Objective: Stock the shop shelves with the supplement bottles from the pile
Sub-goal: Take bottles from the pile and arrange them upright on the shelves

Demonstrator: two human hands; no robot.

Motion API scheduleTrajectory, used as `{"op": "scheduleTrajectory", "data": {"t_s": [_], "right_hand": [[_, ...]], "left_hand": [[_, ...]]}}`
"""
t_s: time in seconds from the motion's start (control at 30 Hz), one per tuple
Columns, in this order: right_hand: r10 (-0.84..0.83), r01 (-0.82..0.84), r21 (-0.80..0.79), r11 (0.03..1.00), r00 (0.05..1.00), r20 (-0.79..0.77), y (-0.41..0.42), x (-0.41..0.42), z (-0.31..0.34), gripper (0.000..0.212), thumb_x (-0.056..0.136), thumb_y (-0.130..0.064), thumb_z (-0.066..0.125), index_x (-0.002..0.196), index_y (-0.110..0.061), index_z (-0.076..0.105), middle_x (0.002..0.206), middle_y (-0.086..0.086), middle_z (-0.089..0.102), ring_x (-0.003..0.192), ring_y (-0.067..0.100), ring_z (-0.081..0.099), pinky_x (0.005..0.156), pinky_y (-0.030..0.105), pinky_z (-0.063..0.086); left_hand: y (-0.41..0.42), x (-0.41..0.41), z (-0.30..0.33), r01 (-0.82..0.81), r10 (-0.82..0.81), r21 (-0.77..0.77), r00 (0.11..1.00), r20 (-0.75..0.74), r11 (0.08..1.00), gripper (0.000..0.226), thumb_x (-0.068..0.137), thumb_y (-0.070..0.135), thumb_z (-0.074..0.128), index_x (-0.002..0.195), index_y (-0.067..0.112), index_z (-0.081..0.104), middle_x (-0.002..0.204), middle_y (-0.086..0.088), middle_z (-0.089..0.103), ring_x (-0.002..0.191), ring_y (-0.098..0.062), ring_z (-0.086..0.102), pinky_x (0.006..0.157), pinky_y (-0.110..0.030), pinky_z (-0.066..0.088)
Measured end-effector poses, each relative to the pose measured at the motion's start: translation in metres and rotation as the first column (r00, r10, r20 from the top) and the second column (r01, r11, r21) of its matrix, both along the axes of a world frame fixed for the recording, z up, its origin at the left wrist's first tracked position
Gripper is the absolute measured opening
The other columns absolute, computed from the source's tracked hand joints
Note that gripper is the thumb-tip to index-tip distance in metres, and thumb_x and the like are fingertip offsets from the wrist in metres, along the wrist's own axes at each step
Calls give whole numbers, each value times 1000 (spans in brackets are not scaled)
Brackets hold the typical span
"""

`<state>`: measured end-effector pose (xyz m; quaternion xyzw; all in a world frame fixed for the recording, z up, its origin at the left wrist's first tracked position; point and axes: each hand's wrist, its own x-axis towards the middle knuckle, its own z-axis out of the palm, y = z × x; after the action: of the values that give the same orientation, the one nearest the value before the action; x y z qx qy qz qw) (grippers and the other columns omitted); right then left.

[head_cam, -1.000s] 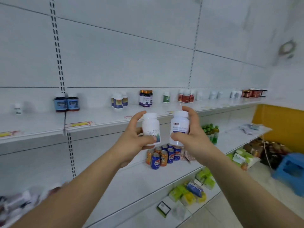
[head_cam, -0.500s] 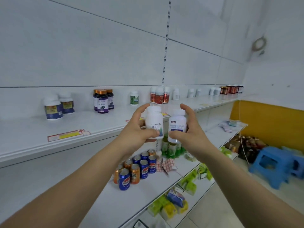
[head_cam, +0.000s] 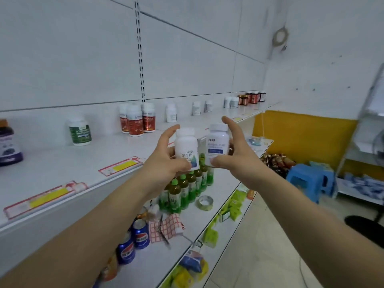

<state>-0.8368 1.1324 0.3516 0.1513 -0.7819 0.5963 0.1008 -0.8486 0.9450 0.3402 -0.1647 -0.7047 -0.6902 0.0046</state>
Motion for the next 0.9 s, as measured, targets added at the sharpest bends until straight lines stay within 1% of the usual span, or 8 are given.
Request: {"op": "scheduleTrajectory", "data": {"t_s": [0.07, 0.17, 0.27, 0.37, 0.47, 0.6, 0.77, 0.9], "right_hand": [[13, -13, 18, 1000, 1000, -22, 29, -25, 0, 101, 76, 8, 69, 138, -55, 19, 114, 8, 58, 93, 28, 67, 81, 45, 58], [72, -72, 4, 997, 997, -40, 75, -67, 0, 97, 76, 10, 68, 133, -55, 22, 112, 8, 60, 93, 28, 67, 81, 45, 58], [129, -129, 22, 991, 991, -28, 119, -114, 3, 97, 76, 9, 68, 133, -55, 23, 114, 6, 60, 94, 26, 67, 80, 46, 58], [200, -199, 43, 979, 980, -12, 151, -157, 7, 97, 76, 8, 69, 141, -48, 22, 114, 2, 60, 93, 20, 67, 78, 37, 59], [261, -260, 54, 964, 965, -9, 170, -199, 9, 95, 78, 6, 70, 139, -48, 22, 113, -3, 59, 94, 14, 65, 72, 25, 56], [310, -310, 35, 950, 950, -17, 174, -260, 9, 92, 76, 1, 74, 133, -52, 24, 116, 1, 60, 95, 14, 66, 75, 25, 55], [375, -368, 114, 923, 926, -50, 156, -336, 11, 93, 76, -2, 75, 139, -46, 23, 111, 1, 61, 88, 12, 67, 75, 22, 55], [433, -420, 165, 893, 900, -52, 138, -399, 14, 90, 75, -2, 76, 137, -41, 24, 106, 1, 61, 82, 10, 65, 71, 19, 54]], "left_hand": [[28, -21, -2, 11, -11, 4, 1000, -10, 1000, 93, 74, -18, 62, 125, 54, 32, 121, -7, 59, 104, -29, 63, 89, -52, 52], [73, -55, -3, -37, 38, 11, 999, -35, 999, 89, 74, -17, 62, 115, 57, 36, 119, -8, 60, 103, -28, 63, 90, -49, 52], [118, -92, -1, -98, 99, 48, 995, -22, 994, 86, 75, -18, 59, 112, 57, 38, 116, -11, 61, 103, -32, 63, 91, -53, 51], [152, -127, 5, -187, 188, 60, 982, -7, 981, 84, 76, -16, 57, 119, 52, 34, 118, -15, 60, 103, -33, 63, 91, -53, 51], [172, -157, 12, -257, 258, 35, 966, -17, 966, 80, 78, -13, 56, 122, 48, 30, 115, -13, 59, 103, -32, 62, 90, -48, 52], [182, -197, 22, -386, 379, -62, 920, -105, 920, 78, 78, -8, 62, 123, 45, 27, 110, -3, 55, 94, -22, 63, 76, -31, 55], [171, -256, 23, -565, 534, -206, 824, -189, 799, 79, 73, -3, 71, 124, 37, 25, 104, 0, 52, 89, -21, 63, 84, -39, 55], [153, -296, 21, -605, 582, -394, 791, -191, 692, 76, 74, 3, 73, 121, 34, 22, 95, 1, 55, 79, -19, 61, 66, -27, 50]]}}
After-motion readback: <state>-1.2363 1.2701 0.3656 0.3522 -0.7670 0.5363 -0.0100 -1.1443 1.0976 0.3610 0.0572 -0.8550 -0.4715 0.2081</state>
